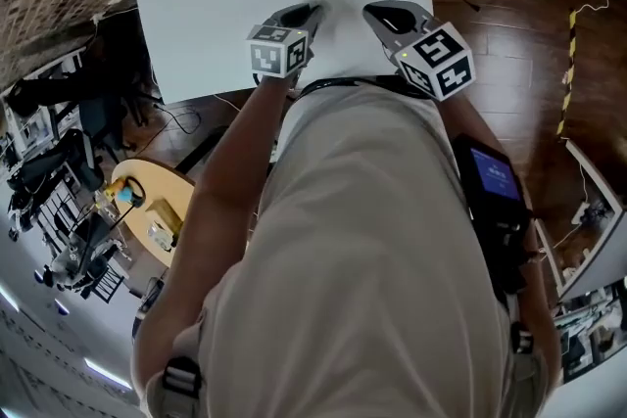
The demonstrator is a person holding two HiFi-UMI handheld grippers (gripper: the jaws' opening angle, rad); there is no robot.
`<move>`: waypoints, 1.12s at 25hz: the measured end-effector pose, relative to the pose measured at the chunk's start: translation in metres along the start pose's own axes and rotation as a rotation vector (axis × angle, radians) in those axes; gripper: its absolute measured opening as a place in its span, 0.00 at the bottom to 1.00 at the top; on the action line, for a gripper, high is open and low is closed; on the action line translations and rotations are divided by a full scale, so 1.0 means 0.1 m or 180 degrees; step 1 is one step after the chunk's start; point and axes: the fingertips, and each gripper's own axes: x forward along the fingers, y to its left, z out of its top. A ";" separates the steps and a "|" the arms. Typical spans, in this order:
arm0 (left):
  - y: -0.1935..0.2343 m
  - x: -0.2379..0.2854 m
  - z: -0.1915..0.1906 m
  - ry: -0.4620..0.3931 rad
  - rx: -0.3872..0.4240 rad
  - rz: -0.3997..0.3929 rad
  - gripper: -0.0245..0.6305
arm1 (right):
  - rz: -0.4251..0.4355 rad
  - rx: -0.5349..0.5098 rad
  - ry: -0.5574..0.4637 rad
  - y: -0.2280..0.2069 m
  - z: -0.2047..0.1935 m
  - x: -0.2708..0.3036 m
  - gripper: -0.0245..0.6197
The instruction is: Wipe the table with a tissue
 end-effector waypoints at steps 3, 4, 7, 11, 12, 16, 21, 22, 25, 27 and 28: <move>0.20 0.17 0.20 0.0102 0.0214 0.0195 0.11 | -0.0093 0.0053 -0.0026 -0.03 0.06 0.00 0.05; 0.26 0.23 0.26 0.0120 0.0279 0.0261 0.11 | -0.0130 0.0070 -0.0029 -0.04 0.06 -0.01 0.05; 0.42 0.41 0.36 0.0212 0.0367 0.0441 0.11 | -0.0243 0.0146 -0.0007 -0.09 -0.01 -0.07 0.05; 0.55 0.59 0.14 0.0614 0.0437 0.0650 0.11 | -0.0361 0.0262 -0.0017 -0.14 -0.09 -0.16 0.05; 0.57 0.60 0.12 0.0633 0.0485 0.0677 0.11 | -0.0379 0.0277 -0.0023 -0.14 -0.09 -0.18 0.05; 0.57 0.66 0.16 0.0459 0.0674 0.0616 0.11 | -0.0420 0.0309 -0.0005 -0.20 -0.12 -0.22 0.05; 0.84 0.56 0.15 0.0413 0.0563 0.0722 0.11 | -0.0405 0.0253 0.0016 -0.19 -0.08 -0.17 0.05; 0.91 0.51 0.16 0.0417 0.0542 0.0777 0.11 | -0.0394 0.0237 0.0010 -0.18 -0.05 -0.15 0.05; 1.06 0.35 0.24 0.0339 0.0362 0.0900 0.11 | -0.0357 0.0207 0.0023 -0.14 -0.03 -0.11 0.05; 1.15 0.29 0.23 0.0300 0.0189 0.0931 0.11 | -0.0338 0.0191 0.0053 -0.13 -0.07 -0.10 0.05; 1.18 0.27 0.22 0.0309 0.0116 0.0925 0.11 | -0.0331 0.0186 0.0063 -0.12 -0.08 -0.09 0.05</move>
